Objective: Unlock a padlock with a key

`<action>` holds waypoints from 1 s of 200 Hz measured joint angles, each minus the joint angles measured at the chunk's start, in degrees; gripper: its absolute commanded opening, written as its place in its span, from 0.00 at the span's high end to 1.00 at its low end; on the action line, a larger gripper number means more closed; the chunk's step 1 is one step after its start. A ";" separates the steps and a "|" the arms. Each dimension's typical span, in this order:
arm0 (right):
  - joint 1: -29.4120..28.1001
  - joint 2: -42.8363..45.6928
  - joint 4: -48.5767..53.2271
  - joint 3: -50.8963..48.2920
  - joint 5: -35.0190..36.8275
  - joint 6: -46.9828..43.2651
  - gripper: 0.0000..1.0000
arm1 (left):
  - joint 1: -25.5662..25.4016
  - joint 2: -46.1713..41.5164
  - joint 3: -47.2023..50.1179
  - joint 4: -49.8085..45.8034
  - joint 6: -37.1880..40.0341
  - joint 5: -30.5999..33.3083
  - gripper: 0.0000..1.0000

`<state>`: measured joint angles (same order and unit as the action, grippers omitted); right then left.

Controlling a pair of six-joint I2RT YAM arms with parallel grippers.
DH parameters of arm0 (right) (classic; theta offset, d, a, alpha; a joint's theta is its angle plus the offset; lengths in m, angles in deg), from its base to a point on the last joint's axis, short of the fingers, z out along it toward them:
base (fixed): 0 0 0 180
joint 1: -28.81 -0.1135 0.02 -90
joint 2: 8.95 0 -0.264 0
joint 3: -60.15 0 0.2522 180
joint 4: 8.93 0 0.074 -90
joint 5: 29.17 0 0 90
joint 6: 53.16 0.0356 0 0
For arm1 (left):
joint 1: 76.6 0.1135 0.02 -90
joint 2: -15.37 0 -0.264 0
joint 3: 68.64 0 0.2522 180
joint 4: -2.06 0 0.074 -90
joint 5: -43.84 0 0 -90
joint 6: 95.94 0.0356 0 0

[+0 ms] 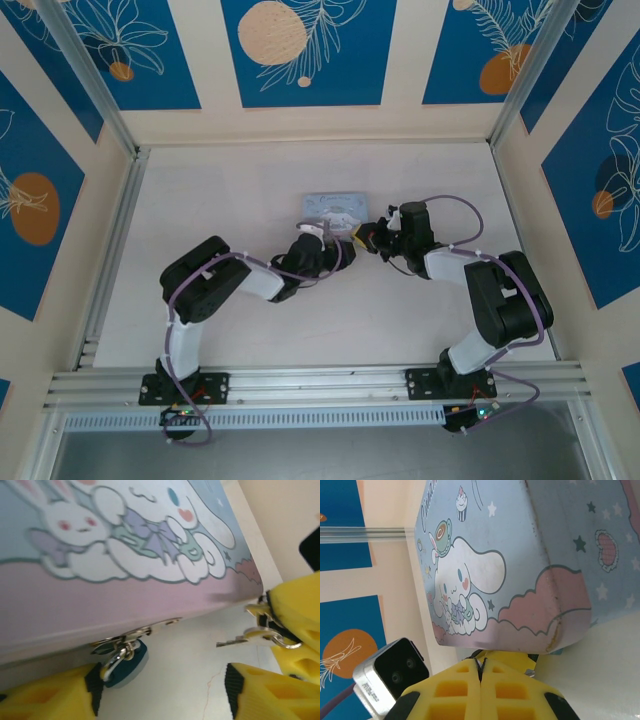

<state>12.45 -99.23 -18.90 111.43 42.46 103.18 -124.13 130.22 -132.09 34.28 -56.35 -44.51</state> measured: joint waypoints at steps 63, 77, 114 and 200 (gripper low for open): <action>0.00 -0.33 -0.04 0.00 0.00 0.00 1.00 | -0.09 1.38 0.28 2.03 -3.21 1.79 0.57; 0.00 -0.61 -0.04 0.00 0.00 0.00 1.00 | -0.24 1.75 0.26 2.19 -3.52 2.16 0.61; 0.00 -0.76 -0.02 0.00 0.00 0.02 1.00 | -0.33 2.38 -0.02 1.97 -3.74 3.28 0.69; 0.00 -1.29 -0.09 0.00 -0.02 0.02 1.00 | -1.11 3.78 -3.17 0.70 -4.04 3.65 0.67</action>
<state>12.45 -100.52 -18.98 111.43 42.44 103.21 -125.24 134.00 -135.26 34.98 -60.40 -40.86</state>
